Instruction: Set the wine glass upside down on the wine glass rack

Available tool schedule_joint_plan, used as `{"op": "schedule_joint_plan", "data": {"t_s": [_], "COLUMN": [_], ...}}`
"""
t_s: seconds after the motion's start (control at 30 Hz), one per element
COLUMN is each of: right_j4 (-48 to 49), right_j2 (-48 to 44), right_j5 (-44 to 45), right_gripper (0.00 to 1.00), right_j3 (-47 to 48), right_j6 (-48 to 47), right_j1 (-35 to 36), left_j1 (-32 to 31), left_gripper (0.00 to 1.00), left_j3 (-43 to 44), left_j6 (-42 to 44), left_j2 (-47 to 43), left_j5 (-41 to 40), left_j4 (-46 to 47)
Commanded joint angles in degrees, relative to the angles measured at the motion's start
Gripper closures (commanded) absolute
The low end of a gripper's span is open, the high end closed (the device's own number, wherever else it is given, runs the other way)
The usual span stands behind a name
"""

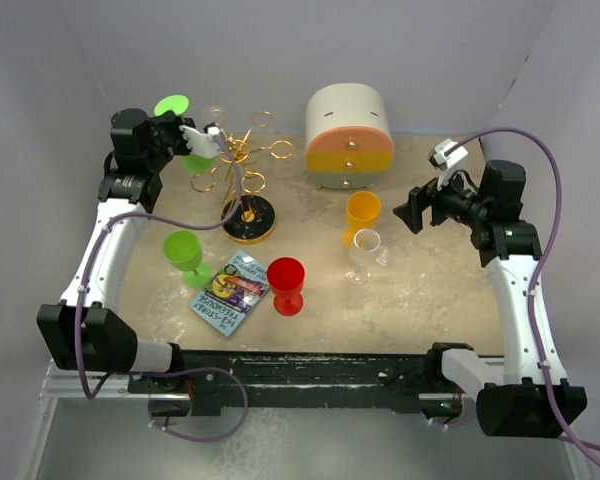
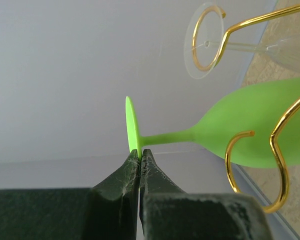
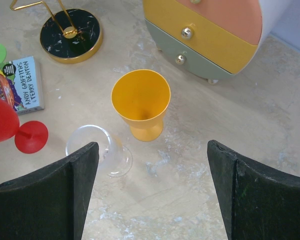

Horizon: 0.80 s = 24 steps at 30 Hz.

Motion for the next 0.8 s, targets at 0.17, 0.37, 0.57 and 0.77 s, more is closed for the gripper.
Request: {"op": "schedule_joint_plan", "data": {"t_s": [0.17, 0.37, 0.57, 0.77], "right_j4": [3.52, 4.01, 4.05, 4.13], "right_j2": [-0.76, -0.59, -0.4, -0.75], "right_j5": [0.11, 0.57, 0.72, 0.85], "right_gripper": [0.09, 0.09, 0.09, 0.09], "right_j3": [-1.18, -1.56, -1.74, -1.92], "right_j6": [-0.22, -0.29, -0.25, -0.37], "right_j1": [-0.29, -0.29, -0.29, -0.32], "left_j1": [-0.25, -0.46, -0.62, -0.88], "left_gripper": [0.99, 0.99, 0.98, 0.98], "left_j3": [4.76, 5.94, 6.2, 5.94], "left_j6": [2.15, 1.79, 2.0, 2.83], "left_j2": [0.87, 0.44, 0.11, -0.28], "left_j5": [8.89, 10.9, 13.01, 13.51], "left_j4": [-1.55, -5.34, -7.93, -9.68]}}
